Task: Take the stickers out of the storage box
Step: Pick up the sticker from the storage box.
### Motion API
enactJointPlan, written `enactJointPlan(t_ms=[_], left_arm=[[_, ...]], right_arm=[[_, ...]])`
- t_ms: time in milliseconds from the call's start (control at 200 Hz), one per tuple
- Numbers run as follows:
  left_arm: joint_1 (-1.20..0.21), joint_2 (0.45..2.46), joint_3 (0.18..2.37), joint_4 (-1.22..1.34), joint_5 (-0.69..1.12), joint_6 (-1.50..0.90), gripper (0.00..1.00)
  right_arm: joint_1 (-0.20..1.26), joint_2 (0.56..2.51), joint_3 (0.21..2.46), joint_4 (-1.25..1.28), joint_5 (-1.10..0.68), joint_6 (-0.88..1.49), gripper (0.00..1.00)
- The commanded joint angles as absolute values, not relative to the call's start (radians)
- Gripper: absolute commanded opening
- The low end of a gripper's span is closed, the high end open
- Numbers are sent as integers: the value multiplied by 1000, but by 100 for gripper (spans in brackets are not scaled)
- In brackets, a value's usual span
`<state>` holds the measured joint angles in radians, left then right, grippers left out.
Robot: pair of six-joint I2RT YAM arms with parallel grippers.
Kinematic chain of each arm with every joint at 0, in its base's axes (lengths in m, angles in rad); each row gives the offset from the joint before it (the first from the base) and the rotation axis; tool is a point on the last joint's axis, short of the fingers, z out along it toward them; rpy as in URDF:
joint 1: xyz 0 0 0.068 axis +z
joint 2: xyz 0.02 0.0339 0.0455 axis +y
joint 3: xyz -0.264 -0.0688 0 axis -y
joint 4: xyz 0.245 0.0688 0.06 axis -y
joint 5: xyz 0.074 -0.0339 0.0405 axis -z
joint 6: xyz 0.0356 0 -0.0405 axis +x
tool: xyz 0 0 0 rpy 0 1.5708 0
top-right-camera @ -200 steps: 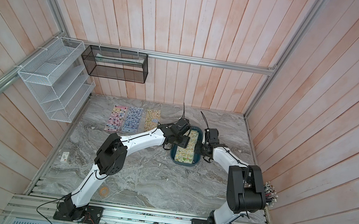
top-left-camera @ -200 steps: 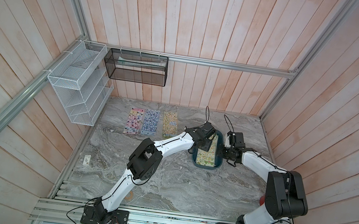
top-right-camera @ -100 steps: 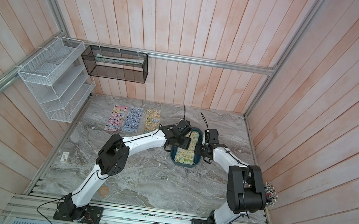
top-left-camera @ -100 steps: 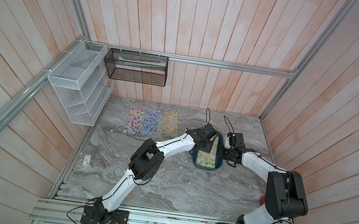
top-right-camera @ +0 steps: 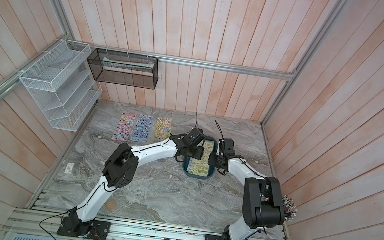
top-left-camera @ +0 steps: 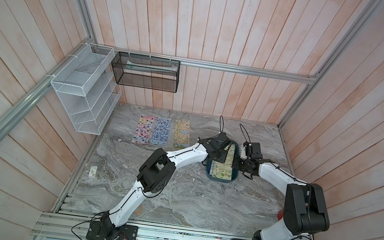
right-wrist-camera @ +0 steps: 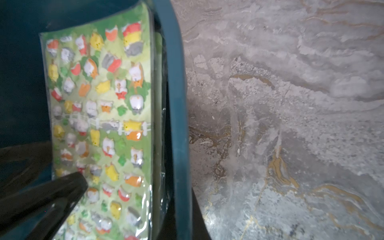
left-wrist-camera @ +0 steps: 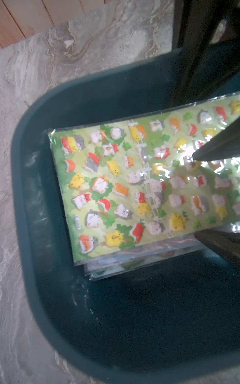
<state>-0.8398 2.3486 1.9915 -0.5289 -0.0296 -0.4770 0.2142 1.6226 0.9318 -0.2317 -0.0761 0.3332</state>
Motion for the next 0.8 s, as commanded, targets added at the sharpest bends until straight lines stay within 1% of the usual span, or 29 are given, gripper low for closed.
enactJointPlan(t_ms=[0, 315, 545, 680, 790], left_arm=[[-838, 2289, 1957, -485, 5, -495, 53], [-836, 2248, 1937, -459, 24, -502, 44], [-835, 2255, 1926, -488, -6, -496, 46], [-835, 2245, 1885, -455, 5, -508, 46], [-834, 2230, 1862, -418, 24, -523, 44]], right_arm=[[213, 1590, 939, -191, -112, 342, 5], [215, 1601, 942, -189, -118, 341, 6], [215, 1602, 943, -189, -118, 342, 5], [215, 1602, 943, -189, -118, 341, 6], [215, 1605, 943, -189, -118, 342, 5]])
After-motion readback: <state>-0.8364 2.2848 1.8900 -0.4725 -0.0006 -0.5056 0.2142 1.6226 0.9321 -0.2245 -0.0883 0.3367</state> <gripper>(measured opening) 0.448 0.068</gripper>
